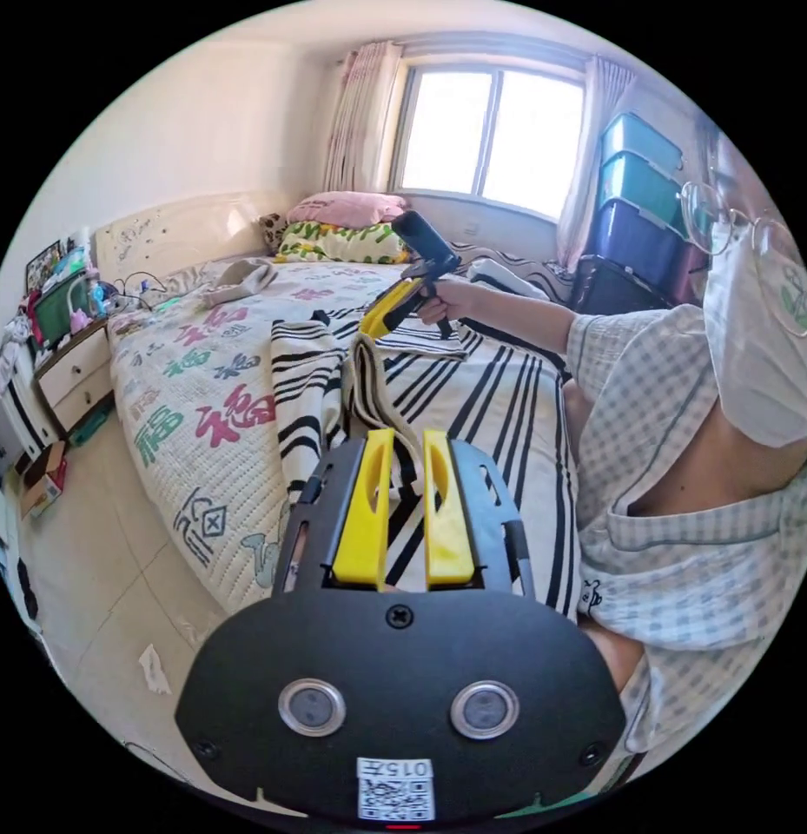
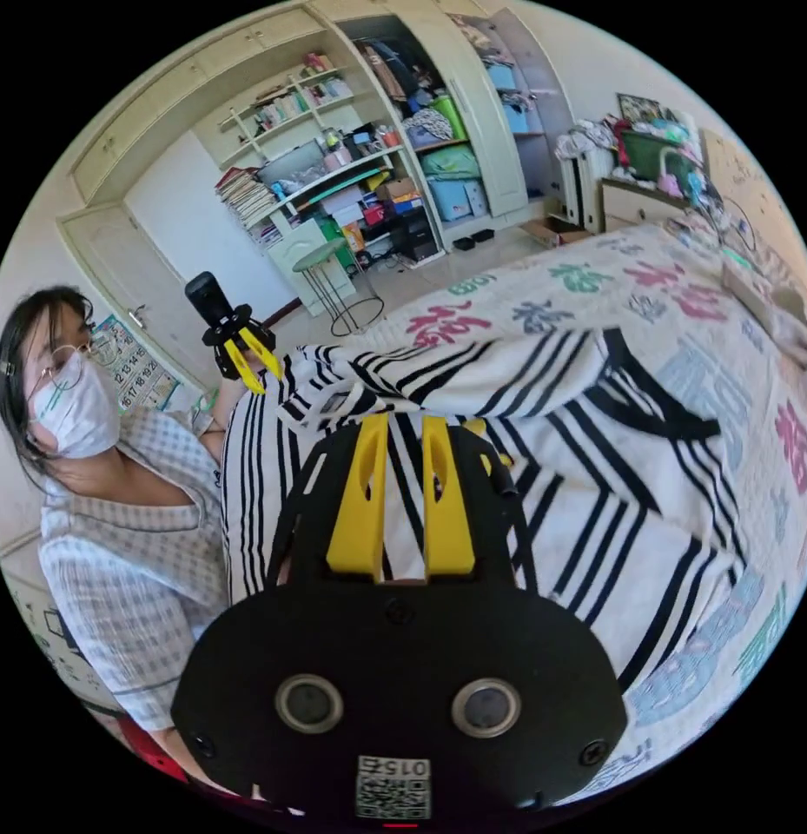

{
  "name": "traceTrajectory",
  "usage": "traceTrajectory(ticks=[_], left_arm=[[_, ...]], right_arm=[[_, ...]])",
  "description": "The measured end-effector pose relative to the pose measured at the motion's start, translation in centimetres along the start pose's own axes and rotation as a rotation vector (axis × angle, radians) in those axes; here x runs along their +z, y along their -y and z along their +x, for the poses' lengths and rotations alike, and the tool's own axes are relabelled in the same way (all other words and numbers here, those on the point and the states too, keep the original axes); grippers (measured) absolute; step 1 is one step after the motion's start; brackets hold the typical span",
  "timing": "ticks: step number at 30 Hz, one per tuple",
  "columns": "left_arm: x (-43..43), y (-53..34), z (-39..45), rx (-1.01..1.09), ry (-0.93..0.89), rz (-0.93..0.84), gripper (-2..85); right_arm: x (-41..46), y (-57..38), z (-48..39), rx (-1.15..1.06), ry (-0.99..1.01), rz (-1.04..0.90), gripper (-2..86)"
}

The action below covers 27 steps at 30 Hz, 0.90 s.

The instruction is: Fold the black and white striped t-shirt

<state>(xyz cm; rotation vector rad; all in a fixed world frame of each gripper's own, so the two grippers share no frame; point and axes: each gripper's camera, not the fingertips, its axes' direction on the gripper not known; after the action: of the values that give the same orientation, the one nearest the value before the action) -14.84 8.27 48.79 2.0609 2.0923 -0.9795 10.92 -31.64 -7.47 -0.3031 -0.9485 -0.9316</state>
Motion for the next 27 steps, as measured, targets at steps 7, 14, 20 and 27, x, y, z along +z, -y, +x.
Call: traceTrajectory(ticks=[7,14,20,27], left_arm=[[1.5,0.0,-2.0,-0.126,0.037,0.007,7.1],[6.1,1.4,-2.3,-0.154,0.256,-0.183,8.2],[4.9,-0.3,-5.4,-0.352,0.322,-0.091,6.3],[3.4,-2.1,-6.0,-0.388,0.276,-0.011,5.6]], right_arm=[[-0.8,-0.4,2.0,0.122,-0.049,0.038,9.1],[4.8,8.1,1.0,0.041,-0.209,-0.032,4.7],[9.4,18.8,-0.2,-0.005,-0.359,-0.116,5.0],[9.9,19.8,-0.4,0.027,-0.352,-0.218,7.0]])
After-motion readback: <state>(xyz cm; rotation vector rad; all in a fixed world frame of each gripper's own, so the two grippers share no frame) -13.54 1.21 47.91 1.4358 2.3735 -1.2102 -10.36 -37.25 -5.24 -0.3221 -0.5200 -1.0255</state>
